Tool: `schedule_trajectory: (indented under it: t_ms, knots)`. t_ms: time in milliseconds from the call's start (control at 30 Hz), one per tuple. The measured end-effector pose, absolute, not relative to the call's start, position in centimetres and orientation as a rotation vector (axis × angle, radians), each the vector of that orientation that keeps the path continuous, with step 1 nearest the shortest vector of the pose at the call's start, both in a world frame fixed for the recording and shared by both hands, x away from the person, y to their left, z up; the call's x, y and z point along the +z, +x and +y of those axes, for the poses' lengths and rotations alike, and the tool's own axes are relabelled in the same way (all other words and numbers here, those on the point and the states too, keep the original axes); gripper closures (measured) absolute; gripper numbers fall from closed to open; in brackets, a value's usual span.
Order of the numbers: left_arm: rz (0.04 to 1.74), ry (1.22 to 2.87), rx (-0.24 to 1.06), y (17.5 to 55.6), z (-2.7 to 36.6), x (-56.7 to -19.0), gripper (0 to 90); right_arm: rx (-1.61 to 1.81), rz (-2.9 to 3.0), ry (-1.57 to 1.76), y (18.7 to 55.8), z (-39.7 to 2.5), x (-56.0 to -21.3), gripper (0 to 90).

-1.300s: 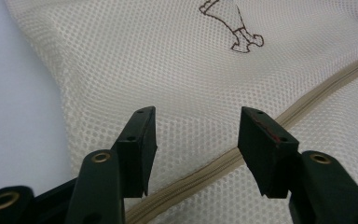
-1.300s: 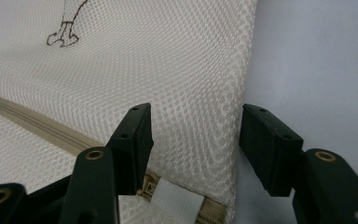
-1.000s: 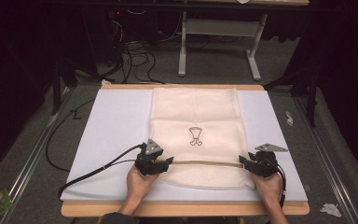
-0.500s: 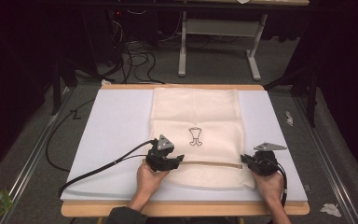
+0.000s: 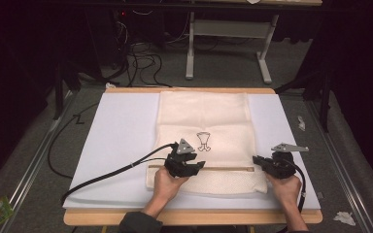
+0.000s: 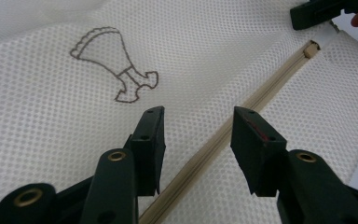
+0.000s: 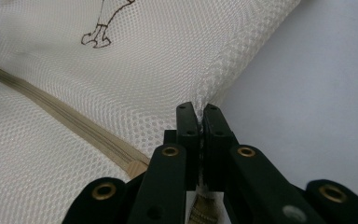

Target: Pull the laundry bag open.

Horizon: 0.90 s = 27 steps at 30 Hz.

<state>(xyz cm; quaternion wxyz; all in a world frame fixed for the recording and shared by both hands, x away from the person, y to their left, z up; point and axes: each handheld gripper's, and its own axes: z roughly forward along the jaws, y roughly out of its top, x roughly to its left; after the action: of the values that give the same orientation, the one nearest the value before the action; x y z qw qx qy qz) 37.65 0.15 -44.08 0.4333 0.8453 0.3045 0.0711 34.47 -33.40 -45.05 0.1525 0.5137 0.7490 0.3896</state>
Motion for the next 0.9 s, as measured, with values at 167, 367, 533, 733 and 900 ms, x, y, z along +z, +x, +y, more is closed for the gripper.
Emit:
schedule_trajectory:
  t_ms: [167, 367, 533, 733, 900]
  knots:
    - [0.731, 2.120, 0.139, 37.7, -1.3, -44.3, 57.5, 1.132, 2.155, 1.479, 34.5, -33.6, -45.1, 88.5]
    - [0.700, 2.141, 0.088, 37.1, -3.5, -44.9, 58.7, 1.203, 2.139, 1.471, 34.3, -34.0, -44.8, 88.5]
    - [0.678, 2.153, 0.076, 37.1, -4.7, -45.0, 60.6, 1.226, 2.129, 1.466, 34.3, -34.3, -45.0, 88.5]
    - [0.647, 2.151, 0.064, 36.9, -6.3, -44.7, 67.0, 1.236, 2.124, 1.463, 34.3, -34.4, -45.0, 88.5]
    - [0.631, 2.139, 0.043, 36.9, -7.3, -44.5, 67.8, 1.234, 2.130, 1.463, 34.4, -34.4, -44.8, 88.5]
